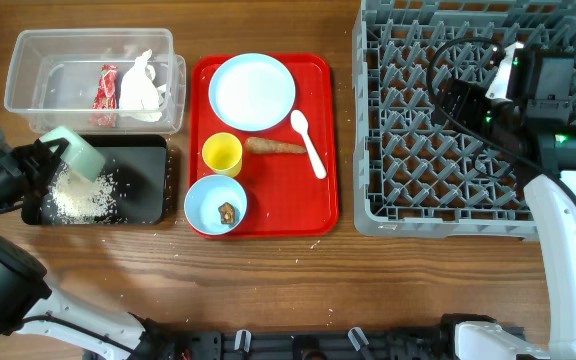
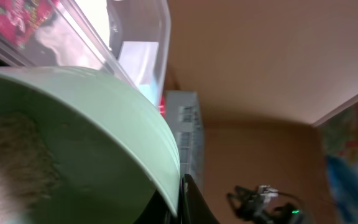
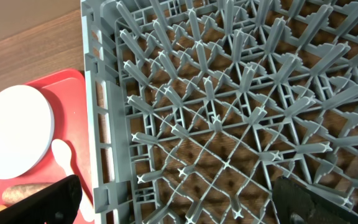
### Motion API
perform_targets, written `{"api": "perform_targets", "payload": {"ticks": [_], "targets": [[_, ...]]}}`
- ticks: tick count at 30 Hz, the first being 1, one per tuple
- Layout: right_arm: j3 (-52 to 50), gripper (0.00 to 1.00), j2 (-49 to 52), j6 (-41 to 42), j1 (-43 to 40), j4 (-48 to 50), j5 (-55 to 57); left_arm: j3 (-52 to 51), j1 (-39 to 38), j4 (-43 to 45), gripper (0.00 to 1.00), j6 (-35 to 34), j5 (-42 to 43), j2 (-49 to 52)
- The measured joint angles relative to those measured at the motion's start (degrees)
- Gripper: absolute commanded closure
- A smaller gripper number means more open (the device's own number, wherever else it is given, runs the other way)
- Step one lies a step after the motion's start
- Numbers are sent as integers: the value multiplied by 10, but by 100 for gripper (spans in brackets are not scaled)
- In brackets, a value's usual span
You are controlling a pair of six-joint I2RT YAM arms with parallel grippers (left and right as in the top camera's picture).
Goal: Sort waste into correct bins and load items into the dishwasher rack
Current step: 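Tip the green bowl over the black tray to pour out rice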
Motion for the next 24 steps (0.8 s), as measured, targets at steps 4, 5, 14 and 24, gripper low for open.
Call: {"api": "perform_targets", "payload": {"ticks": [4, 5, 14, 24], "targets": [[0, 0, 0, 0, 0, -2, 0, -10, 1, -32, 96, -11, 35, 12], [0, 0, 0, 0, 0, -2, 0, -10, 1, -40, 96, -13, 43, 12], [0, 0, 0, 0, 0, -3, 0, -12, 2, -112, 96, -15, 89, 13], [0, 0, 0, 0, 0, -3, 0, -13, 2, -183, 96, 40, 95, 12]]}}
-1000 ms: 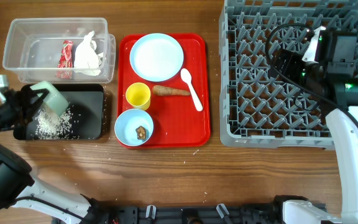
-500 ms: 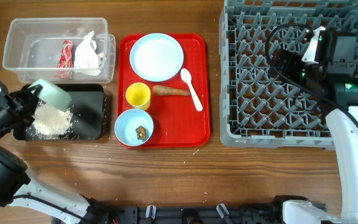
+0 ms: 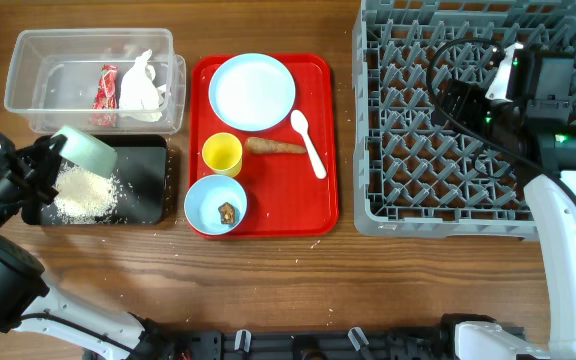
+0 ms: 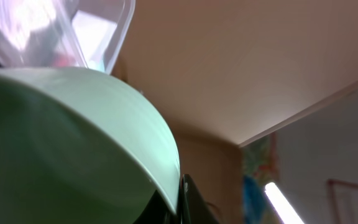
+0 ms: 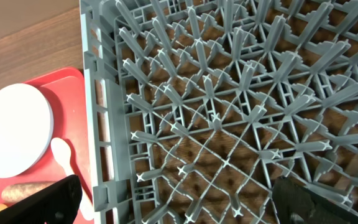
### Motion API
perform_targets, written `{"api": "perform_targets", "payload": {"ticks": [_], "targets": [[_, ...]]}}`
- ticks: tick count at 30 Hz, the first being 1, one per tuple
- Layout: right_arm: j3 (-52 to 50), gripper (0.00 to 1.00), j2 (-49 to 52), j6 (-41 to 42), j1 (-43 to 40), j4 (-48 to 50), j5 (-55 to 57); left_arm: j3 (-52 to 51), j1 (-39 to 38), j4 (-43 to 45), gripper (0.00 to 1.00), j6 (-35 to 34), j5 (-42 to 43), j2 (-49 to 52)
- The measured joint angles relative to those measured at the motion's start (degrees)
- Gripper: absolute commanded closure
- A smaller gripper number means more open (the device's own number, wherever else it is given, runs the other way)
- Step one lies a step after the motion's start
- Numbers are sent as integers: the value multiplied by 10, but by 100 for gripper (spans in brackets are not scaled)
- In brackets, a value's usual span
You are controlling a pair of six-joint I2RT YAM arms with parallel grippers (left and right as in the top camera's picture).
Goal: Sort waste into correct bins and load items into the dishwasher rack
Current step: 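Tip the green bowl over the black tray to pour out rice, then set the emptied green bowl onto the light-blue plate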
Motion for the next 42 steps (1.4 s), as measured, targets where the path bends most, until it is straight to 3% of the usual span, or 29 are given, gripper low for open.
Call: {"api": "perform_targets", "payload": {"ticks": [14, 19, 21, 22, 24, 26, 27, 28, 31, 35, 37, 39, 42], "targets": [[0, 0, 0, 0, 0, 2, 0, 39, -11, -8, 96, 25, -18, -22], [0, 0, 0, 0, 0, 11, 0, 152, -114, 5, 96, 25, -24, -67], [0, 0, 0, 0, 0, 12, 0, 217, -180, 54, 96, 6, -30, -77], [0, 0, 0, 0, 0, 11, 0, 243, -221, 126, 96, -32, -43, -83], [0, 0, 0, 0, 0, 11, 0, 277, -331, 341, 96, -212, -163, -85], [1, 0, 3, 0, 0, 11, 0, 278, -438, 430, 96, -337, -349, -85], [1, 0, 3, 0, 0, 8, 0, 278, -490, 452, 96, -363, -442, -85], [1, 0, 3, 0, 0, 9, 0, 278, -571, 476, 96, -379, -590, -81], [1, 0, 5, 0, 0, 8, 0, 280, -726, 488, 96, -350, -819, -36], [1, 0, 9, 0, 0, 8, 0, 279, -779, 464, 96, -333, -937, 68], [1, 0, 9, 0, 0, 8, 0, 279, -778, 461, 82, -333, -949, 104], [1, 0, 9, 0, 0, 8, 0, 279, -778, 455, 55, -329, -947, 118], [1, 0, 9, 0, 0, 8, 0, 279, -778, 450, 35, -327, -941, 120]]}}
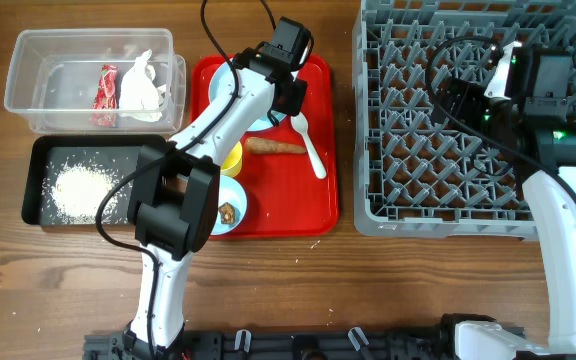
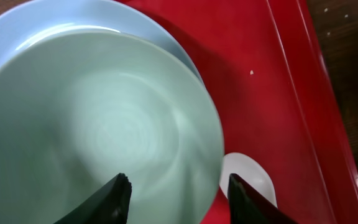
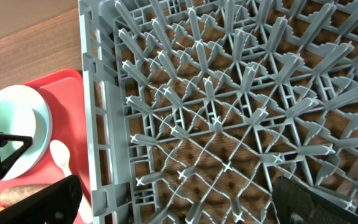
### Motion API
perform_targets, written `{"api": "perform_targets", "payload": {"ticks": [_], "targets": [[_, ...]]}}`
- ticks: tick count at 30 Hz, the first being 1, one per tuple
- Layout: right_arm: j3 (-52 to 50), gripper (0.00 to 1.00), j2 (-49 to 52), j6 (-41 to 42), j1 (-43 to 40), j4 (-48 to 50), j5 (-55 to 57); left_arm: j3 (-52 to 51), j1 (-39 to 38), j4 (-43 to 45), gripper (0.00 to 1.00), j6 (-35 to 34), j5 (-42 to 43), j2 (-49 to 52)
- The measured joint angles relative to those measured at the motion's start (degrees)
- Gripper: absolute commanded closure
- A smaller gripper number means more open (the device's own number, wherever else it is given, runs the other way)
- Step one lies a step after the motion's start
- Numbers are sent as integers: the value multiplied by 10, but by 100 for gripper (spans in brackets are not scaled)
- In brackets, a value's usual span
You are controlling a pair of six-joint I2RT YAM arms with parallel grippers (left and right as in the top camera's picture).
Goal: Sort waste into correct bins and load items into the dishwasher rack
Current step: 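Set the emptied green bowl onto the light-blue plate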
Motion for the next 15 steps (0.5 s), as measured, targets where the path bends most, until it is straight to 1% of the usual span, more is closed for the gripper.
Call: {"api": "perform_targets", "payload": {"ticks": [1, 2, 4, 5, 6, 8, 9, 11, 13, 15], "targets": [[0, 0, 0, 0, 0, 0, 0, 0, 0, -7, 34, 1, 1, 0], [0, 0, 1, 0, 0, 1, 0, 9, 0, -41, 32, -11, 2, 0], [0, 0, 2, 0, 0, 1, 0, 38, 2, -127, 32, -34, 2, -9], [0, 0, 2, 0, 0, 3, 0, 60, 5, -195, 32, -52, 7, -22], [0, 0, 2, 0, 0, 4, 0, 70, 8, -226, 33, -66, 13, -46], [0, 0, 2, 0, 0, 9, 0, 94, 13, -332, 35, -103, 30, -122], [0, 0, 3, 0, 0, 12, 0, 101, 13, -364, 38, -111, 37, -141], [0, 0, 3, 0, 0, 17, 0, 93, 13, -432, 38, -125, 54, -150], [0, 0, 3, 0, 0, 21, 0, 63, 12, -446, 39, -134, 64, -146], [0, 0, 3, 0, 0, 23, 0, 10, 6, -448, 39, -148, 69, -144]]}}
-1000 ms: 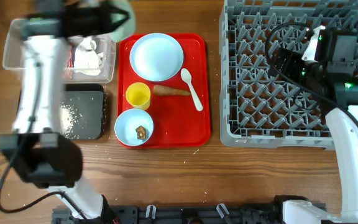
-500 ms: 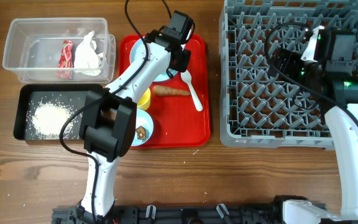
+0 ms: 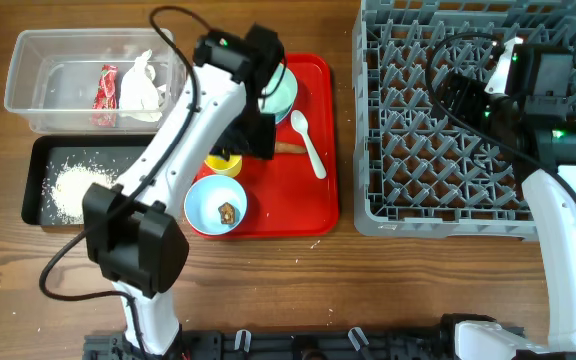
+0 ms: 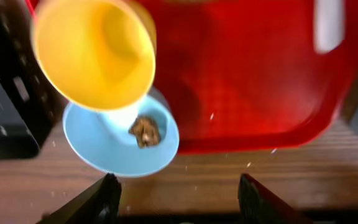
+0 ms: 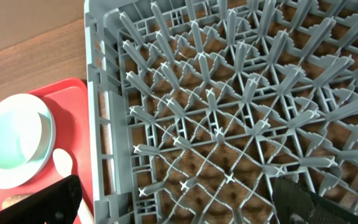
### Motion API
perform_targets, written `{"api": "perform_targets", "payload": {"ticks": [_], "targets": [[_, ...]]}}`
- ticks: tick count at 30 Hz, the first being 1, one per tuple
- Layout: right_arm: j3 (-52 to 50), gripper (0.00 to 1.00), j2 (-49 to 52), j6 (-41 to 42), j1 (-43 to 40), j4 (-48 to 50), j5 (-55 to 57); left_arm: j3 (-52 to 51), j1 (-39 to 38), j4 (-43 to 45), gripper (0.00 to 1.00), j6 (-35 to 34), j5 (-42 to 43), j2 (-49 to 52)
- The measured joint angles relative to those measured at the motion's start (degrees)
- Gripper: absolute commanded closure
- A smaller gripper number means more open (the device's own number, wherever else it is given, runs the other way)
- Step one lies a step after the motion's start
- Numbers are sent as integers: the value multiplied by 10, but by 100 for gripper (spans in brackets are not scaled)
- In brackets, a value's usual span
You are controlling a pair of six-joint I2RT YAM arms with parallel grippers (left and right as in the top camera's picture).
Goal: Sort waste into correct bins and load items into the dishwasher rack
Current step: 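Set the emptied green bowl onto the light-blue plate, then grasp the light-blue bowl and tip its scrap onto the black tray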
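The emptied green bowl [image 3: 280, 90] sits on the pale blue plate [image 3: 290, 112] at the back of the red tray [image 3: 323, 200]. My left gripper [image 3: 251, 138] hangs open and empty over the tray's left side. In the left wrist view my left gripper [image 4: 182, 202] has the yellow cup [image 4: 95, 56] and the blue bowl [image 4: 120, 146], holding a brown scrap [image 4: 145, 129], below it. My right gripper [image 3: 458, 97] stays open over the grey dishwasher rack [image 3: 468, 200]. The right wrist view shows my right gripper [image 5: 179, 205] above the rack [image 5: 229, 93].
A black tray [image 3: 138, 190] with spilled rice lies at the left. Behind it stands a clear bin [image 3: 58, 80] with wrappers. A white spoon [image 3: 308, 142] and a brown food piece [image 3: 290, 148] lie on the red tray.
My left gripper was open right over the green bowl on the plate. Now it hangs nearer the front, over the yellow cup and blue bowl. The green bowl stayed on the plate.
My left gripper held the green bowl tipped over the black tray, with rice in the tray. It was still there a moment later. Then the bowl sat on the plate and the gripper was open above it. Now the gripper hangs over the yellow cup.
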Motion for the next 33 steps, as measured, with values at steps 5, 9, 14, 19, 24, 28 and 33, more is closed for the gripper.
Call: {"api": "perform_targets", "payload": {"ticks": [5, 9, 14, 19, 24, 28, 33], "targets": [[0, 0, 25, 0, 0, 0, 0, -129, -38, 71, 42, -21, 4, 5], [0, 0, 34, 0, 0, 0, 0, -223, -49, 162, 45, -41, -28, -1], [0, 0, 35, 0, 0, -1, 0, -290, -48, 217, 81, -46, -42, -2], [0, 0, 35, 0, 0, -1, 0, -290, -48, 215, 96, -51, -42, -2], [0, 0, 35, 0, 0, -3, 0, -267, -48, 177, 96, -51, -41, -7], [0, 0, 35, 0, 0, -3, 0, -187, -29, 118, 96, -38, -37, -93], [0, 1, 35, 7, 0, -2, -6, -155, 117, 113, 96, -10, 0, -241]]}}
